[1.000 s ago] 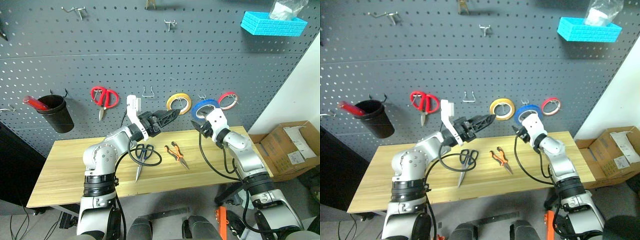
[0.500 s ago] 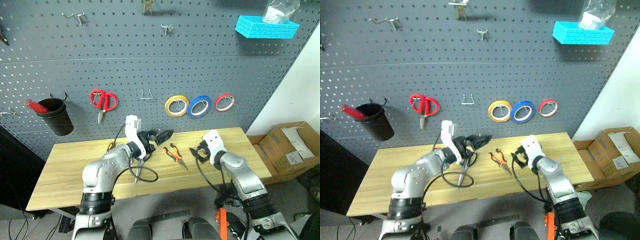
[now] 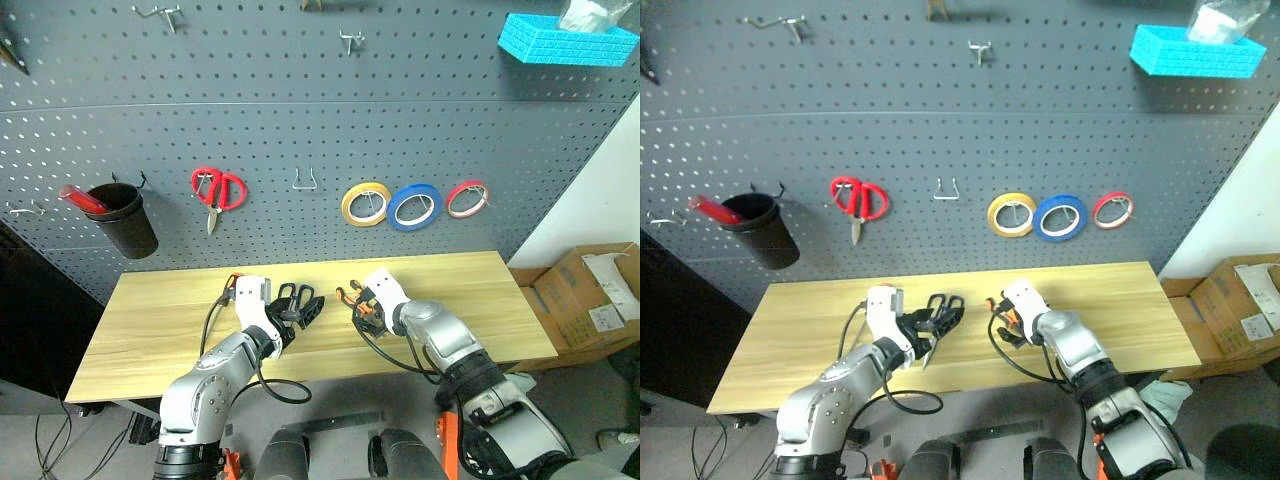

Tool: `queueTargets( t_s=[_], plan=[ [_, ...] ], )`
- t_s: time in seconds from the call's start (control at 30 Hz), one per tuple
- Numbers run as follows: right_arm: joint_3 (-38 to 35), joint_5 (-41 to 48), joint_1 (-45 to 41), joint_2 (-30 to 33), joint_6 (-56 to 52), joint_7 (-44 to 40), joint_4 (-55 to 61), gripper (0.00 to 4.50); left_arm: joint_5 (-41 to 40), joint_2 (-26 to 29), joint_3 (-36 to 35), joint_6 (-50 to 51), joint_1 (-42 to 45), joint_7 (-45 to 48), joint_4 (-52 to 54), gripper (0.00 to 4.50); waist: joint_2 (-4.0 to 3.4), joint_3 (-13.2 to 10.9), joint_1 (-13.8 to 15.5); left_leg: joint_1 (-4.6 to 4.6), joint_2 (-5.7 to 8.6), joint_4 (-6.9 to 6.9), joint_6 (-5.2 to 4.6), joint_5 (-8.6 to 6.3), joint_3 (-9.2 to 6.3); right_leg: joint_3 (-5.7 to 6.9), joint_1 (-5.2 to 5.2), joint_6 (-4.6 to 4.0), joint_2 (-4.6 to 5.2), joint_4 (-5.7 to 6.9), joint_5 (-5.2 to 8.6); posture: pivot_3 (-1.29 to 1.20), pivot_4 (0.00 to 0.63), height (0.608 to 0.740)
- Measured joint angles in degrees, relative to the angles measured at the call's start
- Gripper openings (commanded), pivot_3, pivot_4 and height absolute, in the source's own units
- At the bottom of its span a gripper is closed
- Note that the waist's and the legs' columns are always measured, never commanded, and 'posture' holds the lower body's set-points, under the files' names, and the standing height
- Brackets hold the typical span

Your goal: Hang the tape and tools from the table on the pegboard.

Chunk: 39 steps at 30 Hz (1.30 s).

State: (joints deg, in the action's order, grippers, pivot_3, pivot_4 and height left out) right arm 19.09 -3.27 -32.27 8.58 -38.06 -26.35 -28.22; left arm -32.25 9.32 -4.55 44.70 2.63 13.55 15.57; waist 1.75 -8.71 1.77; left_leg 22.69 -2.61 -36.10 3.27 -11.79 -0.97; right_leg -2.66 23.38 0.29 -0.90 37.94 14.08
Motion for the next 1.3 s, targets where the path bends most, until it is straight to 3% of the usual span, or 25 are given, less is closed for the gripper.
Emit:
queueTargets(
  t_s=[0.33,1.0,1.1,1.3],
  plan=[
    [-3.49,-0.98,-9.31,-1.30,6.48,1.55,-19.85,4.47,-1.31,-0.75,-1.11,0.93,-2.35,-0.88,2.07,4.50,0.03,-2.93,0.10,0.24,-0.06,0.15,-0.12,-0.09,-0.35,0.22,0.17,0.19,-0.01,0.03,0.06,0.27,0.248,0.740],
    [-3.79,-4.14,-14.05,-6.40,9.65,0.44,-24.75,4.47,-3.00,-0.50,-2.22,3.51,-4.57,-2.84,6.02,4.50,-0.06,-4.84,0.05,0.27,-0.10,0.29,-0.06,-0.13,-0.42,0.28,0.18,0.05,0.01,-0.17,0.16,0.28,0.256,0.740],
    [-3.52,-5.00,-14.17,-6.10,10.55,0.54,-25.37,3.93,-3.09,-0.49,-2.21,3.67,-4.57,-2.84,6.04,4.50,-0.06,-4.84,0.06,0.28,-0.10,0.30,-0.05,-0.14,-0.42,0.27,0.18,-0.13,0.02,-0.19,0.27,0.28,0.250,0.740],
    [-3.82,-5.68,-14.21,-5.43,11.59,0.66,-25.96,1.88,-3.86,-0.36,-2.20,3.93,-4.15,-2.58,6.04,4.50,-0.06,-4.84,0.05,0.31,-0.10,0.33,-0.01,-0.16,-0.42,0.26,0.18,-0.13,0.04,-0.27,0.30,0.27,0.244,0.740]
  ],
)
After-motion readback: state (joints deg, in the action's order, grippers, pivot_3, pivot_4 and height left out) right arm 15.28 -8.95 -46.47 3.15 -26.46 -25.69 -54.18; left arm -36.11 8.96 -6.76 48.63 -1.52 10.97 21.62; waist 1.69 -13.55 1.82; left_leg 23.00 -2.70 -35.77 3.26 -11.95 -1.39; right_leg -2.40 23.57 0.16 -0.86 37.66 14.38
